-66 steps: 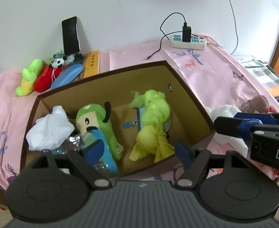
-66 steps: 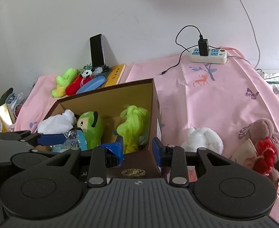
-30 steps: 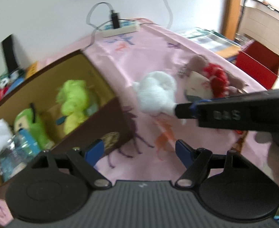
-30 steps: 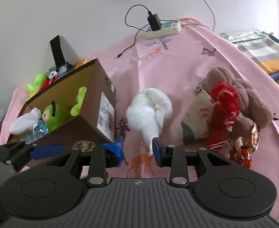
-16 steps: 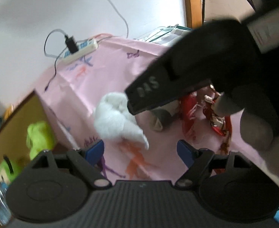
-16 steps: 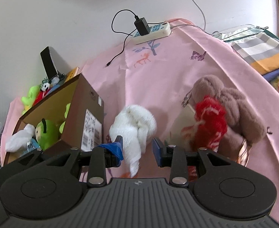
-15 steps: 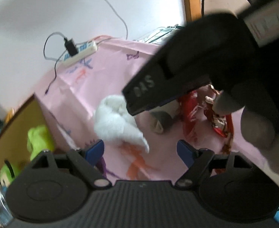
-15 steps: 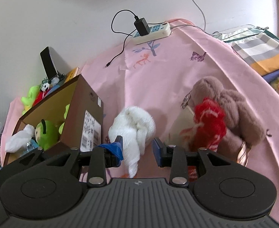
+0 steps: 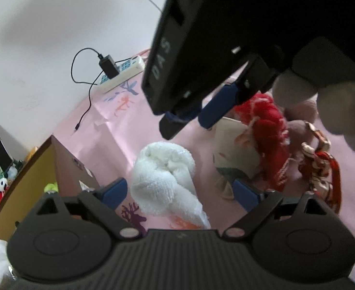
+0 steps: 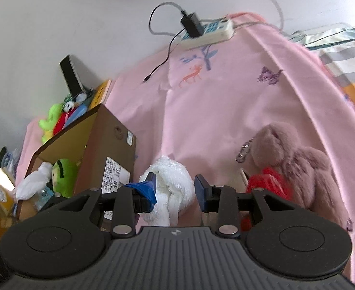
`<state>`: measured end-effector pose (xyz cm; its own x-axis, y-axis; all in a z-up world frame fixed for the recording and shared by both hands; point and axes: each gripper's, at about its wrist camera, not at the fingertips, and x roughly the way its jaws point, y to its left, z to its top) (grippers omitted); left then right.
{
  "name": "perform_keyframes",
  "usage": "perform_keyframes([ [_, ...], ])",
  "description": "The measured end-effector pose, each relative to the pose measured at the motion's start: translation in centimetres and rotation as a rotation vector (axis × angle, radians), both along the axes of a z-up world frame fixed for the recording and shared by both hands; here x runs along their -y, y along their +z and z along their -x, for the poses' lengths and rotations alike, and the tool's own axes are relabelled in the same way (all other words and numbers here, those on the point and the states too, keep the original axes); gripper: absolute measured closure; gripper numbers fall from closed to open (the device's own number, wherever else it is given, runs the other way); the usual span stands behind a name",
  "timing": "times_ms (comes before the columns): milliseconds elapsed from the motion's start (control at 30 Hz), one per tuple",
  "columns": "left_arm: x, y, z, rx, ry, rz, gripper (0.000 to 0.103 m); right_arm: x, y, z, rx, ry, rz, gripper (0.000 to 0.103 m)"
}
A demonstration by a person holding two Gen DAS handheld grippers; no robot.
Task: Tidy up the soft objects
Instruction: 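Close the right gripper on the white terry towel, then lift the white towel and carry it over the cardboard box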
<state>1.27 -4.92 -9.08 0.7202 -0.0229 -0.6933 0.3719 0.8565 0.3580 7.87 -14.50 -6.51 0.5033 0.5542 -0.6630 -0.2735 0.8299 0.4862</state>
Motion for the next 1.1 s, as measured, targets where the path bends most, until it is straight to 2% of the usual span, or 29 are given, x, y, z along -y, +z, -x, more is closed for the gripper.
perform_keyframes([
  [200,0.0,-0.8,-2.3,-0.023,0.063,-0.001,0.01,-0.6,-0.8,-2.3,-0.048,0.091,0.007,0.085],
  [500,-1.0,-3.2,-5.9,-0.144,0.148,0.017,0.01,-1.7,-2.9,-4.5,-0.125,0.22,0.013,0.084],
  [567,-0.9,-3.5,-6.1,-0.139,0.155,0.007,0.01,-2.1,-3.4,-4.9,-0.142,0.233,0.02,0.084],
  [700,-1.5,-3.5,-6.7,-0.146,0.174,0.037,0.012,-2.2,-4.2,-5.6,-0.18,0.238,-0.016,0.084],
  [800,-1.7,-3.5,-6.9,-0.141,0.19,0.048,0.018,-1.6,-4.6,-6.0,-0.216,0.229,-0.068,0.083],
  [833,-1.8,-3.4,-6.9,-0.139,0.192,0.047,0.023,-1.5,-4.7,-6.0,-0.217,0.226,-0.079,0.085],
  [867,-1.8,-3.2,-6.4,-0.135,0.193,0.047,0.035,-1.4,-4.7,-6.0,-0.211,0.226,-0.08,0.085],
  [933,-2.0,-3.0,-6.3,-0.133,0.196,0.048,0.043,-1.4,-4.5,-5.7,-0.194,0.227,-0.079,0.087],
  [1100,-2.9,-1.7,-5.7,-0.135,0.194,0.096,0.049,-1.3,-3.7,-4.5,-0.146,0.212,-0.059,0.088],
])
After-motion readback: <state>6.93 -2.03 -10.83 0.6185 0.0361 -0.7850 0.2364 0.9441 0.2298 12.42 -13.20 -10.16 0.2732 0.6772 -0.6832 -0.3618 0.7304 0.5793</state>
